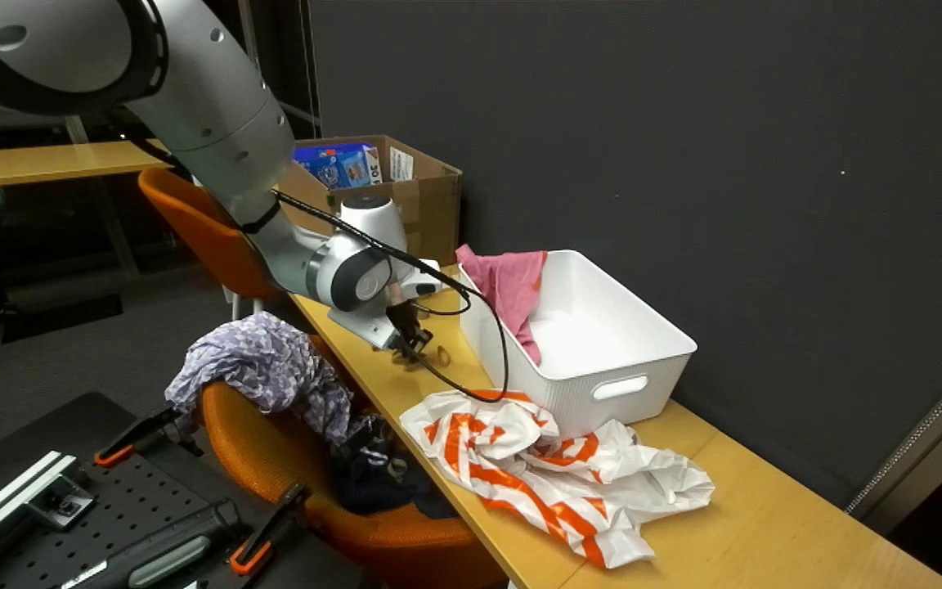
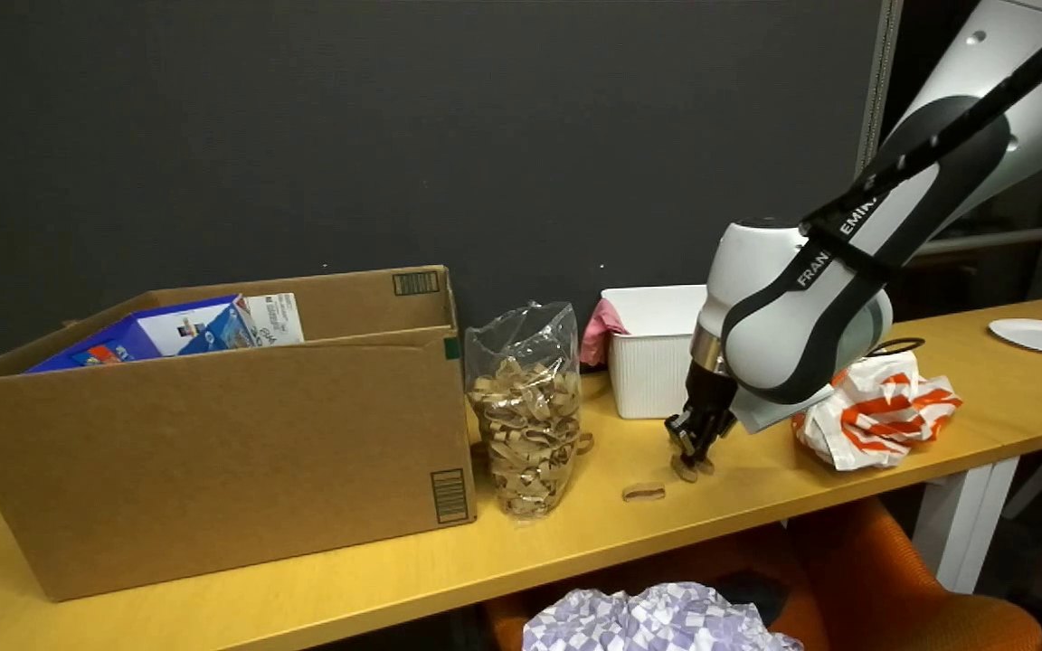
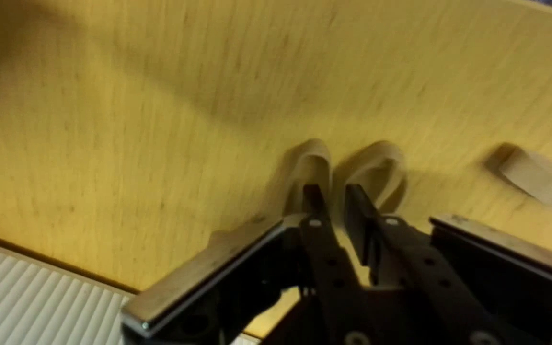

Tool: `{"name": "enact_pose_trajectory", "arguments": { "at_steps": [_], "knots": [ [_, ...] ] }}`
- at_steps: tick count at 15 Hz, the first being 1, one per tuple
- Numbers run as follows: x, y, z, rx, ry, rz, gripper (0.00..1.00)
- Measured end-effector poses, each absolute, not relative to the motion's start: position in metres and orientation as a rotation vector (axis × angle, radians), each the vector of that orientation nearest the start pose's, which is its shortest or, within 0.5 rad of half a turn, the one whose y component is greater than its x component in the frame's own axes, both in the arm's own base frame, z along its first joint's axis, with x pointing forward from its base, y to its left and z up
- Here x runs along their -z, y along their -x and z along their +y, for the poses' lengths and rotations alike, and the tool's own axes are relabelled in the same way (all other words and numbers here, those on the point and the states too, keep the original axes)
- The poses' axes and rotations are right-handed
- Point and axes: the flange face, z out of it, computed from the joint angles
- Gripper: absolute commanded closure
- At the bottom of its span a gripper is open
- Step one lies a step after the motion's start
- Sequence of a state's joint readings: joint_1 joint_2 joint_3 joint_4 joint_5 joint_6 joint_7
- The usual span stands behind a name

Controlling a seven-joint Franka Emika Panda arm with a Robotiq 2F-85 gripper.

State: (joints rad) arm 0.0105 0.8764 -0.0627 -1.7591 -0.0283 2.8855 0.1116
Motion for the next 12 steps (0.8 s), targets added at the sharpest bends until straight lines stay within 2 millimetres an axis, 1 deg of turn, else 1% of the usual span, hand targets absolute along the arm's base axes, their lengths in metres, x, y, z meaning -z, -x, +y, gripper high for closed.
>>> {"name": "enact_pose_trajectory", "arguments": {
  "at_steps": [7,9,10,11,12],
  "knots": [
    [-0.0944,-0.6658,-0.0271,0.391,3.161,0.166,0.00],
    [-0.0953,-0.6673,-0.0268,0.380,3.163,0.166,0.37],
    [-0.0956,-0.6682,-0.0268,0.373,3.164,0.166,0.38],
    [-0.0953,-0.6694,-0.0268,0.366,3.166,0.166,0.44],
    [-0.0942,-0.6705,-0.0268,0.363,3.166,0.166,0.55]
  ]
}}
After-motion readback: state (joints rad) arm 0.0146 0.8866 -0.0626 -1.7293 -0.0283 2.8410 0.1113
